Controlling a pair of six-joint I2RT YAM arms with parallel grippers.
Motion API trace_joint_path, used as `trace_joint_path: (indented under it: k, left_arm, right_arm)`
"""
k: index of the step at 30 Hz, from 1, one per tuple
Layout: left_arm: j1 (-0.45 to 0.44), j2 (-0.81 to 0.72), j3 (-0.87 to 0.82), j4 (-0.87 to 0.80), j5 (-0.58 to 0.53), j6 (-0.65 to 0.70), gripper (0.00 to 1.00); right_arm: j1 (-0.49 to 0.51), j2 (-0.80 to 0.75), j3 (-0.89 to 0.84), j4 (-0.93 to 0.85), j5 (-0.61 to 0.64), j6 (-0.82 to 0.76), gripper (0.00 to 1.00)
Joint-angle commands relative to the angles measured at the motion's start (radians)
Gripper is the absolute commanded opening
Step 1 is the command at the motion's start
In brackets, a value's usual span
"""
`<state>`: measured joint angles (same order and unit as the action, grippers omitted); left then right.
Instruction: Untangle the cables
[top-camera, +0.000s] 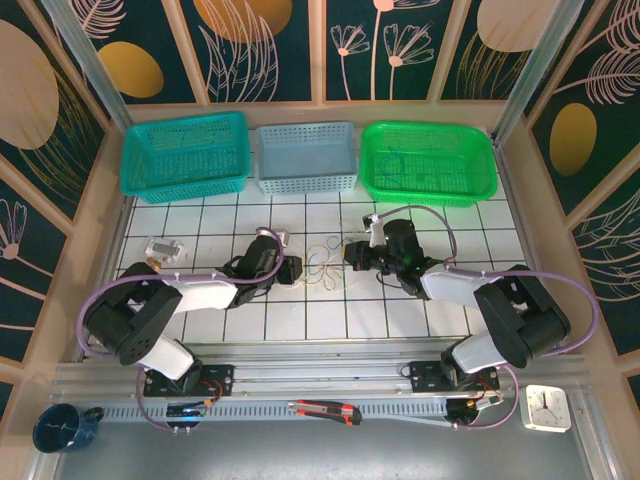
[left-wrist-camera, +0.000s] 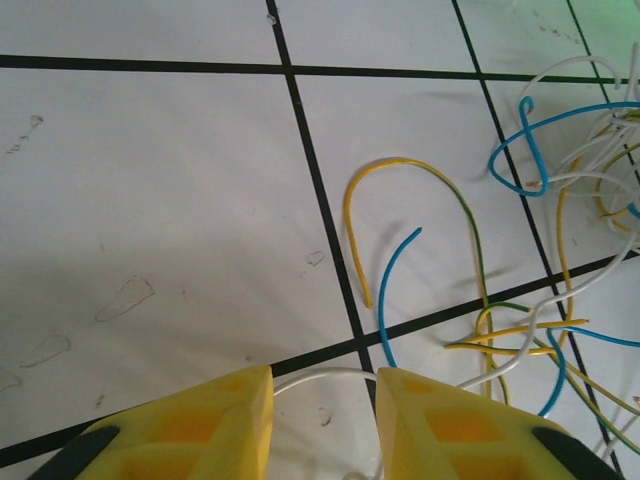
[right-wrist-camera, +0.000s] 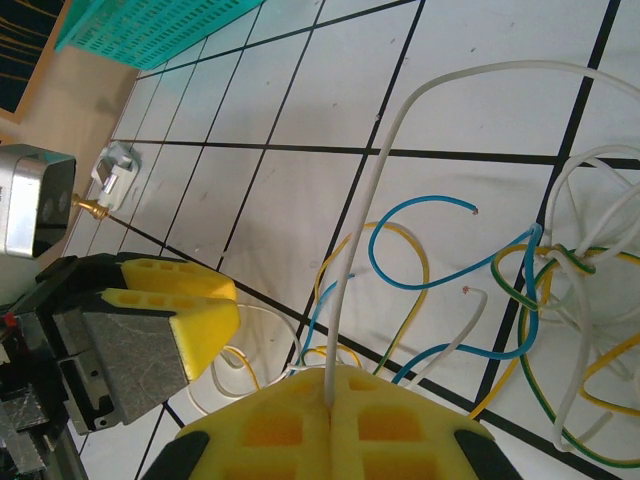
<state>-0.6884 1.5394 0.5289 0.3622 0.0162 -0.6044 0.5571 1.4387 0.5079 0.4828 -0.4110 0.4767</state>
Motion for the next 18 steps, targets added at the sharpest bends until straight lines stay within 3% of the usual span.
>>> trace_joint_path:
  k: [1, 5, 8, 18]
  left_arm:
    - [-0.006, 0.016, -0.009, 0.023, -0.015, 0.015, 0.30]
    - [-0.005, 0.021, -0.011, 0.030, -0.025, 0.015, 0.16]
    - [-0.006, 0.012, -0.008, 0.029, -0.031, 0.016, 0.00]
    - [-0.006, -0.146, 0.051, -0.070, -0.043, 0.037, 0.00]
  right_arm:
    - [-0.005, -0.020, -0.009, 0.033, 0.016, -0.003, 0.00]
    - [-0.004, -0.018, -0.009, 0.032, 0.015, -0.004, 0.00]
    - [-0.005, -0.018, -0.009, 0.031, 0.015, -0.004, 0.00]
    - [-0.004, -0.012, -0.012, 0.029, 0.020, -0.003, 0.00]
